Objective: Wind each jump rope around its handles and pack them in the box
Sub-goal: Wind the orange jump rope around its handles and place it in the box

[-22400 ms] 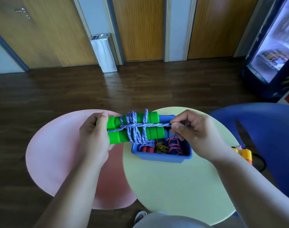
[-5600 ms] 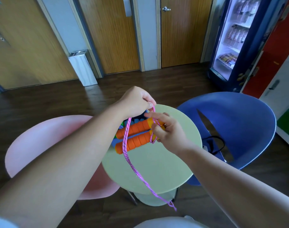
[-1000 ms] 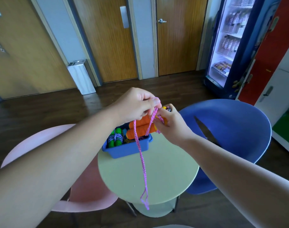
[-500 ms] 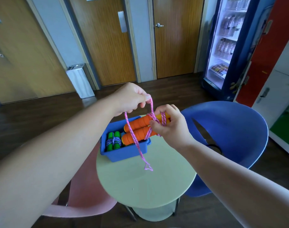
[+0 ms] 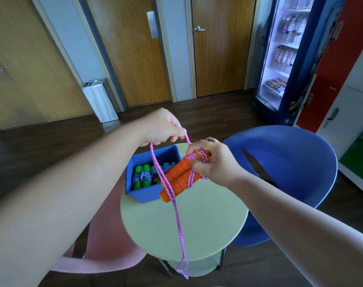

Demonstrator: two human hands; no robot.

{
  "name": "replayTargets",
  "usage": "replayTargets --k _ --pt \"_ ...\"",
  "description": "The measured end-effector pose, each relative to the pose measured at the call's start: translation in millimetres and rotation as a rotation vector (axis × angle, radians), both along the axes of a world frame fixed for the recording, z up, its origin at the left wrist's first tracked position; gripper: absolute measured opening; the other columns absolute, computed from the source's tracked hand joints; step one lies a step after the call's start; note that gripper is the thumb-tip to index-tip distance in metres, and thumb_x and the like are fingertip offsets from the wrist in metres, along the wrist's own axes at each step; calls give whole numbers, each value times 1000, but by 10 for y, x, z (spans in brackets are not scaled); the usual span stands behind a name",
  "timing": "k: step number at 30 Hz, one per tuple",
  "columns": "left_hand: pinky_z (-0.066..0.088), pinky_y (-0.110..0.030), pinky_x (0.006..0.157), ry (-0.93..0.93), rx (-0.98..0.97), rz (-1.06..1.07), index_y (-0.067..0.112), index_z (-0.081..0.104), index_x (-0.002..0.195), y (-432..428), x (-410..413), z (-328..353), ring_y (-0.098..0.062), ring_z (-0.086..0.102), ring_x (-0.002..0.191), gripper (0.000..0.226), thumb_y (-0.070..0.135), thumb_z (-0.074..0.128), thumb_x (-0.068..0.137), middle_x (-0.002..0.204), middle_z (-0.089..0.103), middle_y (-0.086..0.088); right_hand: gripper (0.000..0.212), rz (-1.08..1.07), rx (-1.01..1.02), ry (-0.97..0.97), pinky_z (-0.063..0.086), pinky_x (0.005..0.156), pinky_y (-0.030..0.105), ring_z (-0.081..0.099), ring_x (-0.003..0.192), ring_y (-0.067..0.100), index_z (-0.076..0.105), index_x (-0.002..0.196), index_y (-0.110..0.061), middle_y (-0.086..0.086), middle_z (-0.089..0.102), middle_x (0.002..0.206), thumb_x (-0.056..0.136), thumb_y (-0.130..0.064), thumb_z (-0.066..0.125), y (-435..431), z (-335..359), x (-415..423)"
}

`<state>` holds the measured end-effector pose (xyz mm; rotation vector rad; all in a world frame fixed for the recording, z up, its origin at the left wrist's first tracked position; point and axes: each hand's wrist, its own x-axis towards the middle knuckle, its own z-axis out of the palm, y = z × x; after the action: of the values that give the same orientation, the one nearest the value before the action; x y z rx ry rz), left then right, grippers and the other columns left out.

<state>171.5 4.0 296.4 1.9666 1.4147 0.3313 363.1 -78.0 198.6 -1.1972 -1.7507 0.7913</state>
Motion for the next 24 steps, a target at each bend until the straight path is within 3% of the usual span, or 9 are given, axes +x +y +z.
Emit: replayTargets --k 2,5,8,12,14,17,20,22,24 --pt "25 -23 41 75 -45 -37 9 78 92 12 -51 34 -11 33 44 14 22 74 94 67 66 -7 33 -51 -11 -69 61 63 38 67 86 20 72 95 -41 2 55 105 78 -12 77 23 -50 -4" --pt "25 -24 43 188 -119 -107 19 75 97 3 -120 126 -12 34 45 6 19 76 92 71 72 -7 31 -75 -14 -139 61 60 34 65 85 16 72 94 -42 -1 55 103 77 -16 79 32 -115 29" --pt "38 -30 50 201 -10 -131 22 77 90 61 -233 181 -15 48 52 3 23 80 89 74 76 -3 28 -39 -34 -97 60 59 28 67 85 16 74 94 -34 0 58 104 78 -11 79 -13 -119 94" --pt "61 -42 77 142 232 -9 31 79 79 183 -455 -224 -18 72 76 9 32 88 81 73 77 7 24 -2 -14 233 55 53 29 67 69 16 74 93 -19 15 64 104 78 0 70 -64 -95 110" --pt "62 -47 78 69 221 43 39 78 72 146 -512 -630 -16 72 73 18 27 83 85 75 78 4 19 -16 40 411 55 53 31 65 67 17 70 96 -7 17 66 98 81 5 69 -50 -48 83" --pt "58 -39 82 -39 109 124 26 74 63 -148 -476 -1161 -11 69 74 26 25 70 88 77 78 -1 12 -83 96 556 52 49 28 63 62 21 66 103 -1 16 65 92 94 6 65 18 67 20" --pt "47 -29 64 -99 30 147 16 74 66 -648 -223 -1396 -6 57 55 41 44 66 94 60 67 5 14 -272 211 392 55 62 33 64 75 24 70 105 -26 2 61 99 95 -17 71 141 75 -57" --pt "36 -26 52 -148 -11 116 17 77 73 -924 -26 -1382 -6 43 45 36 37 63 100 55 63 6 15 -318 246 278 58 72 32 63 83 14 69 105 -30 -5 54 103 94 -20 72 217 27 -93" --pt "35 -25 52 -227 -41 91 23 78 79 -1096 85 -1260 -6 42 47 31 29 60 103 64 71 7 17 -325 262 186 56 75 26 62 84 10 68 108 -29 -2 52 106 94 -20 72 257 -55 -116"
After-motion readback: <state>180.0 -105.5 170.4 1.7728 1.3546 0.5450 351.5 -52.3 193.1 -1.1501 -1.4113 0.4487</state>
